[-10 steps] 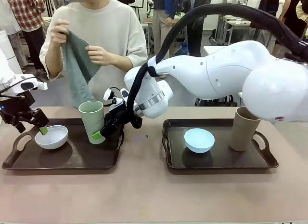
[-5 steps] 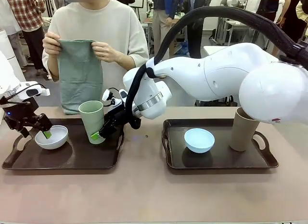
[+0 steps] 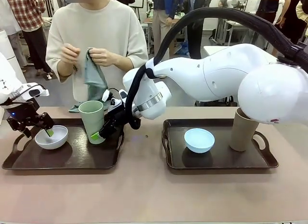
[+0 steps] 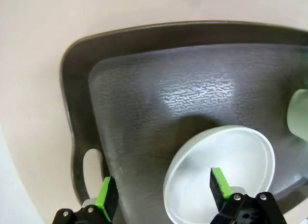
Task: Set up a tray with a mat and arrange the tableware.
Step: Pick up the Picnic Bowl and Reusable plastic cup from the Handle tray in front of the human's position and hold them in the air.
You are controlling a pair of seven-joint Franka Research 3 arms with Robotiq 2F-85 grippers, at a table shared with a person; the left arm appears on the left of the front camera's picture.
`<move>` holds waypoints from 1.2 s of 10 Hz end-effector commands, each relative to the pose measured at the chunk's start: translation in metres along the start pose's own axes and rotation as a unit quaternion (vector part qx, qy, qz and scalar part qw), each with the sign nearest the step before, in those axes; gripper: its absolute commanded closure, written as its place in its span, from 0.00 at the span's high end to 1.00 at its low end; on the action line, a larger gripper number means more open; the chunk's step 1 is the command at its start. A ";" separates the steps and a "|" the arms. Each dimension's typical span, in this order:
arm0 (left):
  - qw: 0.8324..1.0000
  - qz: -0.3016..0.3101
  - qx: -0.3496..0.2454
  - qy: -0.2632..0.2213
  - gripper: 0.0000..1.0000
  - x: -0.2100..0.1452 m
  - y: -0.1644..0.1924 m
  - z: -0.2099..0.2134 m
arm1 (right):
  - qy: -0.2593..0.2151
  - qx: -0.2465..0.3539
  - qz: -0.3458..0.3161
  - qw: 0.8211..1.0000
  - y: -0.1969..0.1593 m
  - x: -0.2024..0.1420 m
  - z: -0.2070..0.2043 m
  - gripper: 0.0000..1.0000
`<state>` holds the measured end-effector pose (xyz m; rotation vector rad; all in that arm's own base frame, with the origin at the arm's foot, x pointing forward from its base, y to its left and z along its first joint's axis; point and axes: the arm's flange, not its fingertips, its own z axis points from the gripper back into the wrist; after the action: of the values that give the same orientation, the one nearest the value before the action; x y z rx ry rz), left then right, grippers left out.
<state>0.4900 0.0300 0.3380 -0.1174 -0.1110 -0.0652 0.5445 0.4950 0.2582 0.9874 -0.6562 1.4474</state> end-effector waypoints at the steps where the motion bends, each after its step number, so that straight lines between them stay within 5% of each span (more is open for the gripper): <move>1: 1.000 0.015 -0.008 -0.016 0.43 0.005 -0.001 -0.003 | 0.003 0.003 0.024 1.000 -0.003 0.000 -0.003 0.42; 2: 1.000 0.015 -0.004 -0.013 0.43 0.006 -0.002 -0.001 | 0.002 0.003 0.025 1.000 -0.004 0.002 -0.004 0.42; 3: 1.000 0.017 -0.005 -0.015 0.00 0.006 -0.003 -0.002 | 0.004 0.005 0.024 1.000 -0.003 0.000 -0.003 0.00; 4: 1.000 0.016 -0.003 -0.015 0.38 0.006 -0.001 0.000 | 0.004 0.005 0.022 1.000 -0.003 0.000 -0.003 0.36; 5: 1.000 0.016 -0.002 -0.015 0.00 0.006 -0.001 0.000 | 0.003 0.007 0.018 1.000 -0.003 -0.001 -0.003 0.00; 7: 1.000 0.016 -0.001 -0.012 0.00 0.006 -0.002 -0.001 | 0.002 0.007 0.018 1.000 -0.003 -0.002 -0.002 0.00; 8: 1.000 0.015 0.000 -0.011 0.00 0.006 -0.002 -0.001 | 0.002 0.007 0.018 1.000 -0.003 -0.001 -0.002 0.21; 9: 1.000 0.015 0.000 -0.011 0.00 0.006 -0.002 0.000 | 0.003 0.007 0.019 1.000 -0.002 -0.002 -0.002 0.21; 10: 1.000 0.015 0.003 -0.010 0.00 0.007 -0.002 0.001 | 0.003 0.006 0.018 1.000 -0.003 -0.001 -0.001 0.00; 11: 1.000 0.014 0.002 -0.010 0.00 0.006 -0.002 0.001 | 0.007 0.003 0.017 1.000 -0.003 -0.002 0.000 0.21; 12: 1.000 0.013 0.001 -0.008 0.00 0.006 -0.002 0.003 | 0.011 -0.005 0.014 1.000 -0.002 0.000 0.005 0.00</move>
<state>0.4951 0.0281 0.3430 -0.1240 -0.1340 -0.0556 0.5456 0.4963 0.2586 0.9810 -0.6615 1.4673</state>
